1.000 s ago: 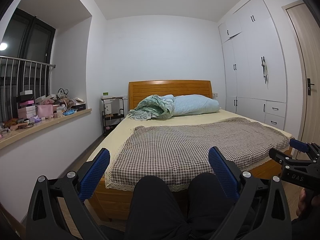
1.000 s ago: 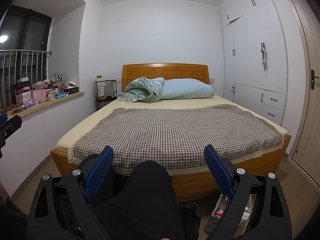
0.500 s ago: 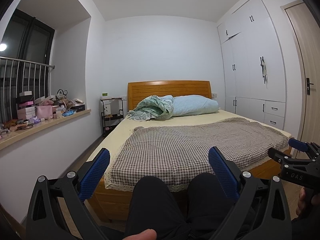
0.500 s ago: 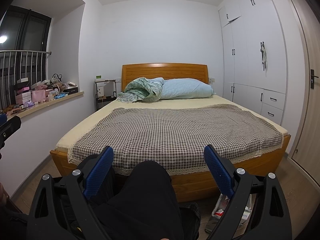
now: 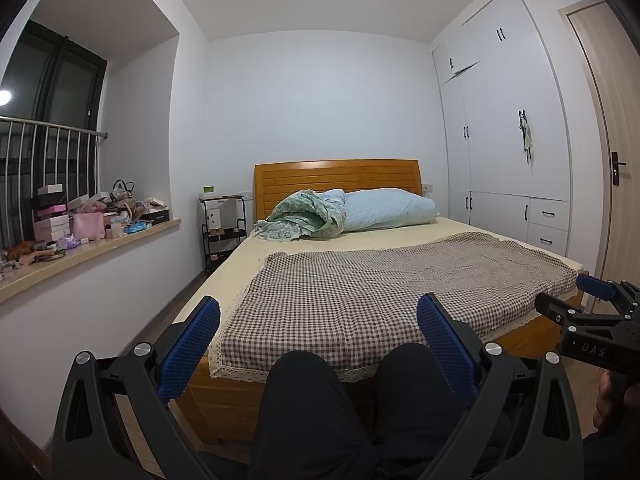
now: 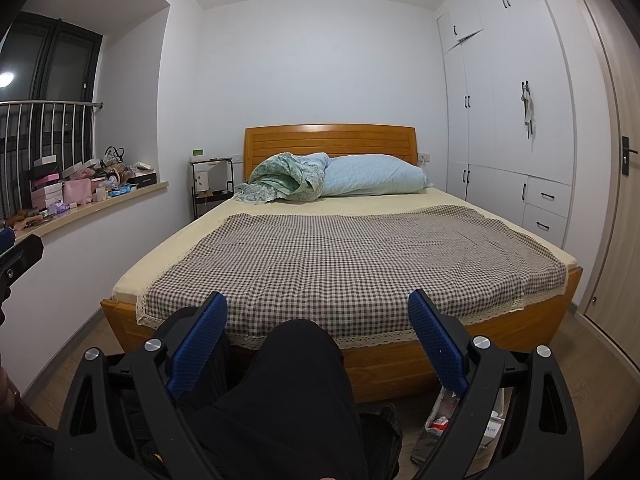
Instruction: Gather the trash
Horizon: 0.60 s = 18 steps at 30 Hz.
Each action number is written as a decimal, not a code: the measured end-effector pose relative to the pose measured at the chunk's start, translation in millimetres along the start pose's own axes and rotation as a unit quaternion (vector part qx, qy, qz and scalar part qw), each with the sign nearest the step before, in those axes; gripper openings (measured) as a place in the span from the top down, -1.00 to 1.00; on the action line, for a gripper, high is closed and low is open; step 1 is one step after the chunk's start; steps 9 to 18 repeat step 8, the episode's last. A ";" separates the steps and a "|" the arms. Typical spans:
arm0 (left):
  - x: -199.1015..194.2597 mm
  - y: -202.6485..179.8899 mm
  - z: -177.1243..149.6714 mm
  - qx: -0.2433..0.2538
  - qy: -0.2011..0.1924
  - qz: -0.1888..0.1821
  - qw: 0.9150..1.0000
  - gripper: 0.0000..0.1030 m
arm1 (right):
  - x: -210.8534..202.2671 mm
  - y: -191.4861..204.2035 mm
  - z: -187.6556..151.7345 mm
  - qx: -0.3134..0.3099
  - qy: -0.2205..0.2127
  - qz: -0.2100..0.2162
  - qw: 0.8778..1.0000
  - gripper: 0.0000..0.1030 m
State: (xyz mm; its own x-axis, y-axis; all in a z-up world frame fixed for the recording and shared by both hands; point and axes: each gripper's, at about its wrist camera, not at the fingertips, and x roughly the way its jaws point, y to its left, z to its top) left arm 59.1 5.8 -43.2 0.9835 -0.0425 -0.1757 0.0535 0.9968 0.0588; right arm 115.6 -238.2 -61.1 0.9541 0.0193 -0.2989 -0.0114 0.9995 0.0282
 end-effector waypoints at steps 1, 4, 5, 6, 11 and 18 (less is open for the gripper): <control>0.9 0.2 -0.1 -0.001 0.002 -0.003 1.000 -0.86 | 0.6 -0.6 -0.1 0.002 0.002 0.000 1.000 -0.70; 5.7 1.4 -1.1 -0.001 0.009 -0.005 1.000 -0.86 | 3.4 -1.3 -0.1 0.005 0.006 0.000 1.000 -0.70; 8.1 1.7 -2.2 0.000 0.011 -0.006 1.000 -0.86 | 4.4 -1.2 0.1 0.006 0.007 0.000 1.000 -0.70; 12.2 2.4 -3.6 0.001 0.014 -0.007 1.000 -0.86 | 7.0 -1.8 1.4 0.008 0.009 0.004 1.000 -0.70; 26.0 4.8 -6.9 0.010 0.014 -0.006 1.000 -0.86 | 15.7 -5.4 7.2 0.018 0.008 0.004 1.000 -0.70; 26.0 4.8 -6.9 0.010 0.014 -0.006 1.000 -0.86 | 15.7 -5.4 7.2 0.018 0.008 0.004 1.000 -0.70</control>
